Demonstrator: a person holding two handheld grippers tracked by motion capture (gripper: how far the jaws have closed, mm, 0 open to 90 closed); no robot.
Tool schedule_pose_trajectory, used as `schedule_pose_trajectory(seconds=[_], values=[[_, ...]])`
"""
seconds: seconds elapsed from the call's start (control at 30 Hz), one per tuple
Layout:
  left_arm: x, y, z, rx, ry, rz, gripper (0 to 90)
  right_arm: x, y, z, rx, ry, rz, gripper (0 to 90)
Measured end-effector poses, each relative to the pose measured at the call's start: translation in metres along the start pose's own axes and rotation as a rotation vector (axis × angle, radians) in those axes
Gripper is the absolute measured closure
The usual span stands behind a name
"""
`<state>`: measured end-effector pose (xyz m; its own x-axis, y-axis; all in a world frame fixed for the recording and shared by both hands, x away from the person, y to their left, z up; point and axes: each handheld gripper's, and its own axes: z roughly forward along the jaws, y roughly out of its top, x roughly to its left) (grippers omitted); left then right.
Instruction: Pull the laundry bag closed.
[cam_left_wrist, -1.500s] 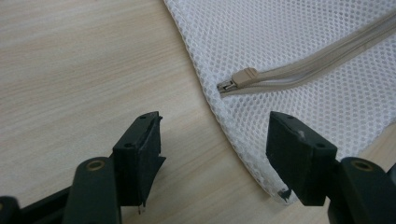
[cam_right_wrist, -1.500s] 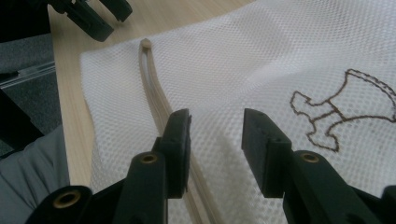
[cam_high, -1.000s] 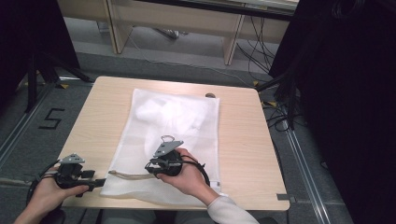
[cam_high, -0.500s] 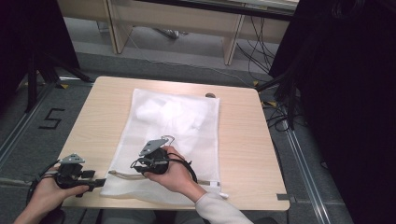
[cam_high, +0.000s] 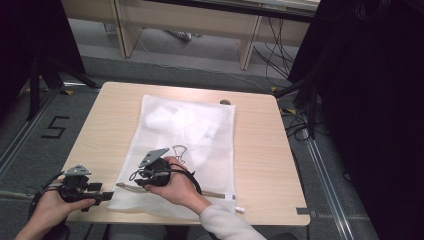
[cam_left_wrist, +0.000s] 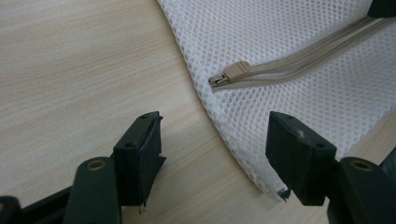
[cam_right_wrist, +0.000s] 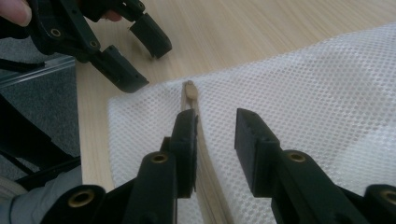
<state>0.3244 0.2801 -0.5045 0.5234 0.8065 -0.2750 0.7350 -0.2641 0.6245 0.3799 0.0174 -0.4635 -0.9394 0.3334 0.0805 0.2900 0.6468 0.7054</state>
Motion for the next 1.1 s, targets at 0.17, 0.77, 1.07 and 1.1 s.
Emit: schedule_pose_trajectory(seconds=[0.17, 0.77, 1.07, 1.1], values=[[-0.001, -0.001, 0.002, -0.022, 0.0, -0.002, 35.5, 0.002, 0.005, 0.008, 0.008, 0.011, 0.007, 72.2], [-0.002, 0.0, 0.001, -0.009, 0.004, -0.001, 35.9, 0.002, 0.018, 0.039, 0.058, 0.038, 0.045, 74.1], [-0.002, 0.001, 0.001, 0.005, -0.006, 0.012, 36.0, 0.002, 0.023, 0.054, 0.082, 0.062, 0.069, 74.1], [-0.003, 0.0, 0.002, -0.011, -0.001, 0.009, 36.0, 0.002, 0.023, 0.056, 0.088, 0.064, 0.075, 73.9]])
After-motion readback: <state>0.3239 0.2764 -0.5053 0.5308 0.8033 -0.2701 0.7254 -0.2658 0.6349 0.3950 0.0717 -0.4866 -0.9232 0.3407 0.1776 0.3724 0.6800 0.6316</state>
